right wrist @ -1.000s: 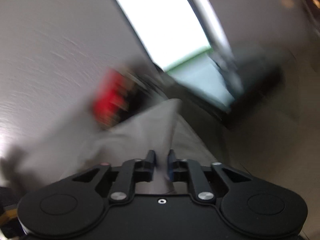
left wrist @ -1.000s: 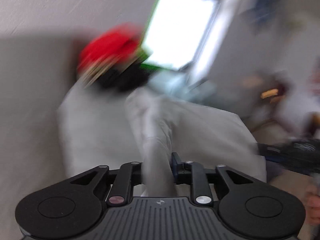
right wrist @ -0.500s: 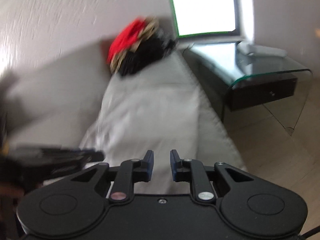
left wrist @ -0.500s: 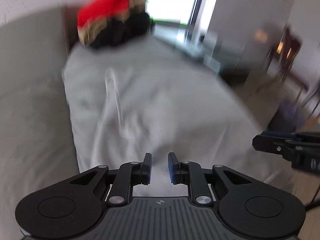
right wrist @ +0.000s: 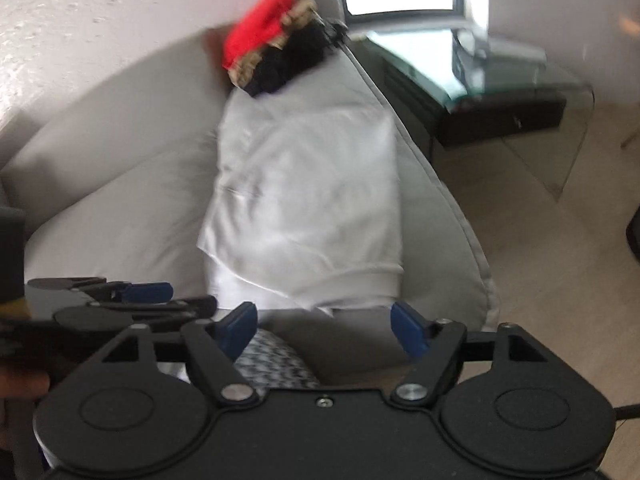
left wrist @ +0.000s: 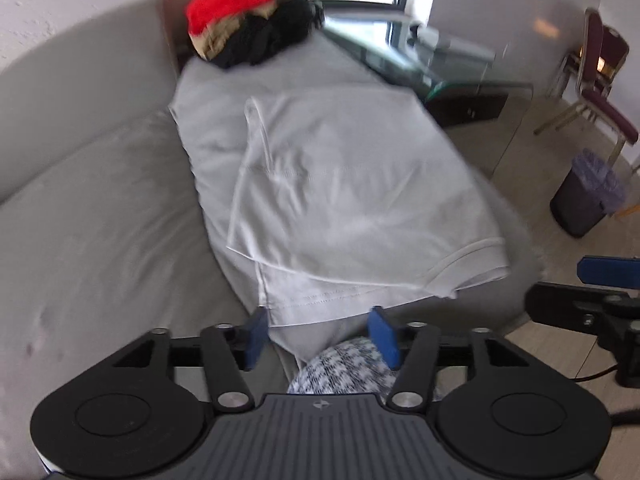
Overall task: Fold clothes
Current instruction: 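Open both grippers and pull them back from the folded shirt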
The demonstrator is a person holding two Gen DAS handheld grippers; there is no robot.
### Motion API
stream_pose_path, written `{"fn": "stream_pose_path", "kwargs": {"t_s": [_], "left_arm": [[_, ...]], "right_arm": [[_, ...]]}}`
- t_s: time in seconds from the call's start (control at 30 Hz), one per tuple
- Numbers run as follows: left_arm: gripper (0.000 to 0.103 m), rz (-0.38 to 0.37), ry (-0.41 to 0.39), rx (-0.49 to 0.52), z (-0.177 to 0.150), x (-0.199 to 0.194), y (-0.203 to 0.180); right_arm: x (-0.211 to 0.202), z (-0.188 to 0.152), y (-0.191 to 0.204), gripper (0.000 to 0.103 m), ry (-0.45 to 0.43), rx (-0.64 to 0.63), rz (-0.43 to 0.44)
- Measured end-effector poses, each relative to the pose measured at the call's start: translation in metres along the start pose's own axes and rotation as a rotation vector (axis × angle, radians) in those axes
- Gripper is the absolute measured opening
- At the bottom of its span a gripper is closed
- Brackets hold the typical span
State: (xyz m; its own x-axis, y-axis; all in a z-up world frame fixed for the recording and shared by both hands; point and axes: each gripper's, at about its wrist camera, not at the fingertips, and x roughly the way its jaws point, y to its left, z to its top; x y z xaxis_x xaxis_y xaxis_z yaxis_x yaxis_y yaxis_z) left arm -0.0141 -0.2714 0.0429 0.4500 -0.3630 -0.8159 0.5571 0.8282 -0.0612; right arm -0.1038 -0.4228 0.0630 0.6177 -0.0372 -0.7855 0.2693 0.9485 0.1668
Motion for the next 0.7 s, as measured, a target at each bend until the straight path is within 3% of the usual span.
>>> {"fn": "stream_pose_path", "kwargs": {"t_s": [0.03,0.1,0.33,0.7], "left_arm": [[0.087,-0.004,-0.015,-0.008,0.000,-0.011,0.001],[0.088,-0.014,-0.040,-0.018,-0.002,-0.030,0.003],[0.088,-0.006,-0.093,-0.037,-0.016,-0.071,0.004],[0.091,-0.043,-0.125,-0.074,-0.028,-0.088,0.004]], "right_arm": [[-0.009,0.000,0.004,0.082,0.004,0.005,0.005],[-0.022,0.005,0.016,0.087,0.002,-0.009,-0.019],[-0.057,0.006,0.030,0.091,0.004,0.010,-0.092],[-0.078,-0.003,0.045,0.092,-0.007,-0.041,-0.159]]}}
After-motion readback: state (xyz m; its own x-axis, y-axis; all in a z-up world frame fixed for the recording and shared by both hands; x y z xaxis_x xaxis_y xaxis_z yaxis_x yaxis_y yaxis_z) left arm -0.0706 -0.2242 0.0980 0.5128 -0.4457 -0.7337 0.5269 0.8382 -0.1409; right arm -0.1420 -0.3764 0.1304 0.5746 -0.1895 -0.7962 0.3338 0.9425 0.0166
